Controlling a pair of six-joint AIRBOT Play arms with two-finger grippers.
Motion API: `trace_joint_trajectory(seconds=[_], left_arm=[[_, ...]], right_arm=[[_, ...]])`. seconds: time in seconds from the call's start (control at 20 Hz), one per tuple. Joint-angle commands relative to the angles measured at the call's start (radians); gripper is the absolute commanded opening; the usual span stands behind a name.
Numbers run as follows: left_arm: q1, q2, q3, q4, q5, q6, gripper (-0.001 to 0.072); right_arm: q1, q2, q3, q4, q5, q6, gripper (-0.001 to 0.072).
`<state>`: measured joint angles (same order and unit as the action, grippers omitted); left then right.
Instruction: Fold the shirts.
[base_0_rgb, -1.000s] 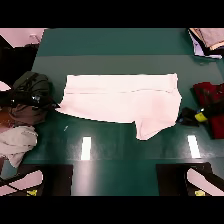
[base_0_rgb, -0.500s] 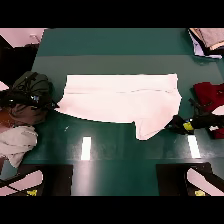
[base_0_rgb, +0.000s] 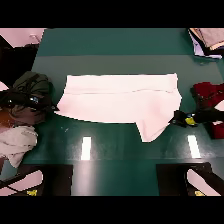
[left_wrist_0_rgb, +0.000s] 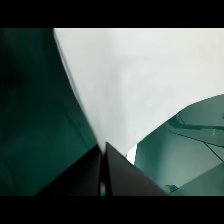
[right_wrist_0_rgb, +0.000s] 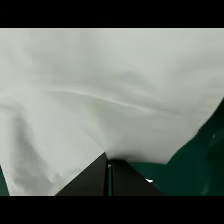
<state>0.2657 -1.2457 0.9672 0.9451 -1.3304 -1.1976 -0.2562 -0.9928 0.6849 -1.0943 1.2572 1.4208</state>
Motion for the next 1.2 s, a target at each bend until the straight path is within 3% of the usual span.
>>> trace_joint_trajectory(seconds=[0.0,0.2,0.45,0.75,0.9,1.15], left_arm=[[0.001,0.080,0.000,0.049,-0.076,-0.010,0.0017],[0.001,0.306,-0.014,0.093,-0.170,-0.066,0.0018],[0.000,0.352,-0.025,0.053,-0.169,-0.089,0.0019],[-0.181,0.217,-0.043,0.135,0.047,-0.085,0.0020],[-0.184,0.140,-0.043,0.168,0.158,-0.133,0.0020],[-0.184,0.048,-0.044,0.204,0.266,-0.184,0.0021]], right_arm=[[0.003,0.121,0.090,-0.152,0.230,0.029,0.0017],[0.003,0.284,0.159,-0.241,0.431,0.094,0.0017],[0.003,0.347,0.224,-0.235,0.354,0.109,0.0017],[0.108,0.116,0.283,-0.246,0.175,0.107,0.0017],[0.149,-0.021,0.349,-0.245,0.077,0.108,0.0017],[0.132,-0.227,0.494,-0.243,0.074,0.108,0.0017]])
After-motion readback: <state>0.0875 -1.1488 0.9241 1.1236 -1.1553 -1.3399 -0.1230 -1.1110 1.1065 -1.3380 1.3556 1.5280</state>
